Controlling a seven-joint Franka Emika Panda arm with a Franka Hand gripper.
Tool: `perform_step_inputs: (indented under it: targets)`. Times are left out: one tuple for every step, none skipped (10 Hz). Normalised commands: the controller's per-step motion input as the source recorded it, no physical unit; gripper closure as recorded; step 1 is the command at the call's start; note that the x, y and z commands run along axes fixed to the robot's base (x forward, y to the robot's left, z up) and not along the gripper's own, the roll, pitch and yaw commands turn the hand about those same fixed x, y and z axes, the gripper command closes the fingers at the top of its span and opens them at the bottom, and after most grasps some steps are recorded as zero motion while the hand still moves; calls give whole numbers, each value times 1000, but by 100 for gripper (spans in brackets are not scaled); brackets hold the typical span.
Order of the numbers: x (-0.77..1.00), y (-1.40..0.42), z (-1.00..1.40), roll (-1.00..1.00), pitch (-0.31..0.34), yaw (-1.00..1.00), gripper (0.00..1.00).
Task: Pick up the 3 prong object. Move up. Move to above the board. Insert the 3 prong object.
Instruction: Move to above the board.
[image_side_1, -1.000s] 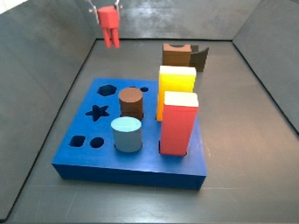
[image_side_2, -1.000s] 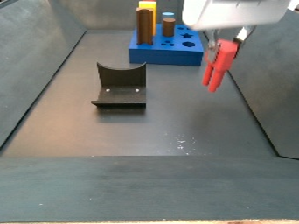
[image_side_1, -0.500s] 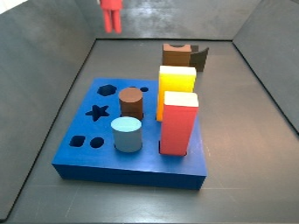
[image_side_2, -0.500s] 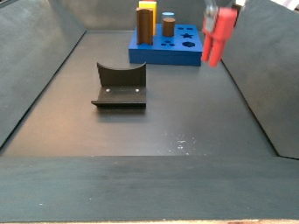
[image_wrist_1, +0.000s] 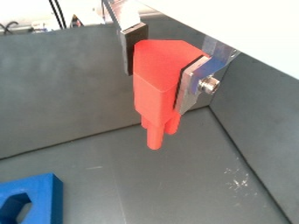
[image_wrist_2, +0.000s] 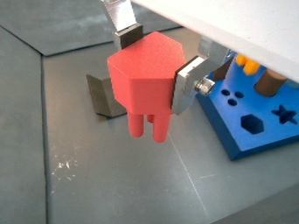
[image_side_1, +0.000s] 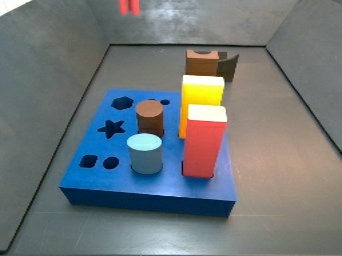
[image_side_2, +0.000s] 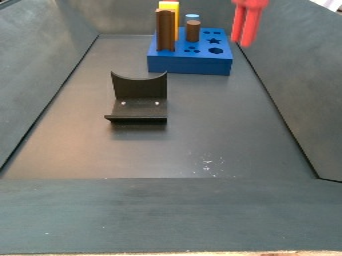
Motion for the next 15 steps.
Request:
perform_step_inputs:
  targets:
    - [30,-35,508,56,87,34,100]
    - [17,-24,347,45,83,35,100]
    - [377,-1000,213,-64,68,-1000,100]
    - [383,-1000,176,-68,81,-1000,100]
    - [394,-1000,182,-81,103,-1000,100]
    - [408,-1000,189,-138,164,-1000,100]
    - [409,-1000,191,-148,216,-1000,100]
    - [419,-1000,191,-105,227,-779,100]
    - [432,-1000,195,-92,214,-524,100]
    - [444,-1000,201,-71,192,-263,100]
    - [460,-1000,205,-47,175,-120,100]
    - [481,-1000,208,-14,160,-30,100]
    - [368,-702,145,23,145,-10,100]
    - [267,-420,88,46,140,7,100]
    - [182,-246,61,47,124,5,100]
